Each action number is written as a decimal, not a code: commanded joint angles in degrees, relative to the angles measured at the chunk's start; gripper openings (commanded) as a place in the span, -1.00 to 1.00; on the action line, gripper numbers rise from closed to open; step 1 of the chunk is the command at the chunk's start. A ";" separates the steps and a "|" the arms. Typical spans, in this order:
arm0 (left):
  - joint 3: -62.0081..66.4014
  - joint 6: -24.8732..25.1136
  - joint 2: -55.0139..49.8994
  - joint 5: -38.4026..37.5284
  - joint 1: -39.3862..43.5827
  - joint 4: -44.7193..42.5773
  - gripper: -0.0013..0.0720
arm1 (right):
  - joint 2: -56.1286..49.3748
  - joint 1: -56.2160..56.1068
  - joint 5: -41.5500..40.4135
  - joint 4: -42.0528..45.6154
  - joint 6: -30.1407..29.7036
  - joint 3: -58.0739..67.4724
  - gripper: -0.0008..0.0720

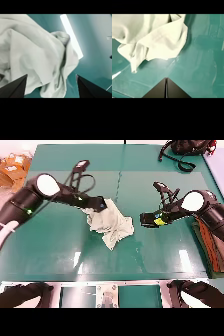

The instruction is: Fold the shirts.

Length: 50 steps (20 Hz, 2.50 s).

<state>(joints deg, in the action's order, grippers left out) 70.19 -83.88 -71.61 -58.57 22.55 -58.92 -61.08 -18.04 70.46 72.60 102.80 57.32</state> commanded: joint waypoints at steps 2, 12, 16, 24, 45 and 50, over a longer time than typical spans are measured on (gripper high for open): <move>0.61 0.37 -1.14 -10.05 -9.68 0.20 0.98 | 0.04 -0.04 -0.02 -0.02 0.02 -0.02 -0.94; -24.35 4.90 -1.62 11.65 0.59 15.08 0.98 | -6.34 1.66 -10.60 -0.48 -1.33 0.17 -0.29; -24.44 5.05 -4.63 9.94 5.40 19.28 0.98 | -14.14 8.04 -10.93 -5.53 -6.10 0.24 -0.06; -24.48 4.94 -10.47 12.63 9.05 19.02 0.00 | -22.08 12.39 -10.91 -16.76 -18.03 0.31 -0.06; -24.50 9.01 -1.20 -11.39 -21.77 -6.32 -0.91 | -31.26 -2.89 -28.35 -36.06 -24.13 2.03 0.21; -24.50 9.40 -1.20 -10.88 -21.79 -6.71 -0.91 | -38.21 -3.61 -29.24 -38.82 -25.07 10.58 0.01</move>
<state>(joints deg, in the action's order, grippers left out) 45.71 -75.07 -72.86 -69.67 0.95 -65.21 -95.70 -20.60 43.31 37.47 78.85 64.03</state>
